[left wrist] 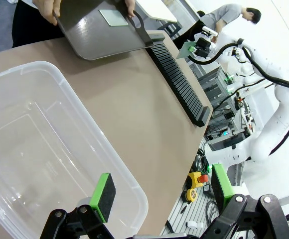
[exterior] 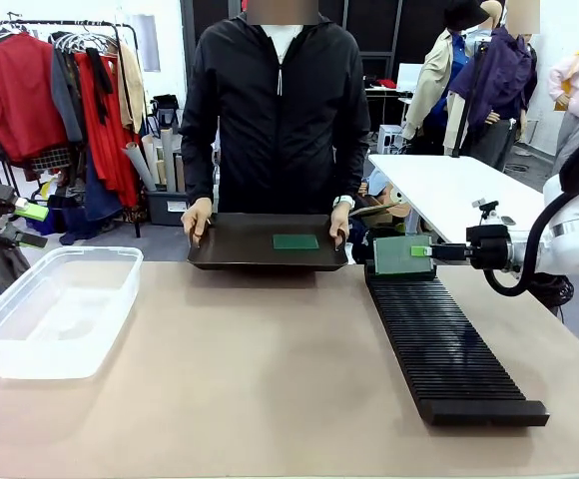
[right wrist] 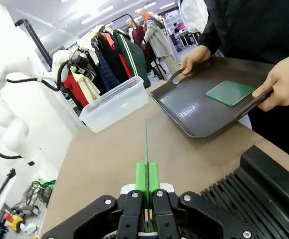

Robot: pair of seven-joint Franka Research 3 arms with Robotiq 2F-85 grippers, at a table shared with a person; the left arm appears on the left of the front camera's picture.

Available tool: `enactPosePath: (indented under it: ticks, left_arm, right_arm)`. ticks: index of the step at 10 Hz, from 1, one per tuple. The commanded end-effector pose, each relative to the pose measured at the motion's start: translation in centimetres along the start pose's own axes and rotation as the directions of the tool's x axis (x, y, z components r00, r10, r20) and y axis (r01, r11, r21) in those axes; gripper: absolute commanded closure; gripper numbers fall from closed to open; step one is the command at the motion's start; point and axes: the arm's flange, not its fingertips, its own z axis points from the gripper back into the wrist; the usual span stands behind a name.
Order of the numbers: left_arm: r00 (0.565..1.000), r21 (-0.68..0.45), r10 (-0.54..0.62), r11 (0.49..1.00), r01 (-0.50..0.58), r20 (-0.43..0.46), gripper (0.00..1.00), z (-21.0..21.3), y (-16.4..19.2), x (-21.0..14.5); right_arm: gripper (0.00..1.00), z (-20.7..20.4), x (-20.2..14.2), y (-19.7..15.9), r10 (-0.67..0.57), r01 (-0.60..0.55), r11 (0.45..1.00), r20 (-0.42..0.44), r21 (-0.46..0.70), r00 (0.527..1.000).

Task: Sort PCBs into racks and boxes based on the side picked up.
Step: If the short side of the Blank PCB is picked up, insert it into the PCB Rack ; if the long side is picked up, place it in the Organizing box.

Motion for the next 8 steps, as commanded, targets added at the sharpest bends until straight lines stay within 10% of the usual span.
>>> enactPosePath:
  ticks: [1, 8]
  left_arm:
    - [1.000, 0.004, 0.002, 1.000, -0.002, 0.001, 0.00, 0.0, -0.3, 0.0]
    - [1.000, 0.004, 0.002, 1.000, -0.002, 0.001, 0.00, 0.0, -0.3, 0.0]
  right_arm:
    - [1.00, 1.0, -0.6, 0.7, 0.107, -0.107, 0.994, 0.011, -0.020, 0.994]
    - [1.00, 3.2, -2.5, -1.1, 0.169, -0.169, 0.982, -0.001, -0.085, 0.986]
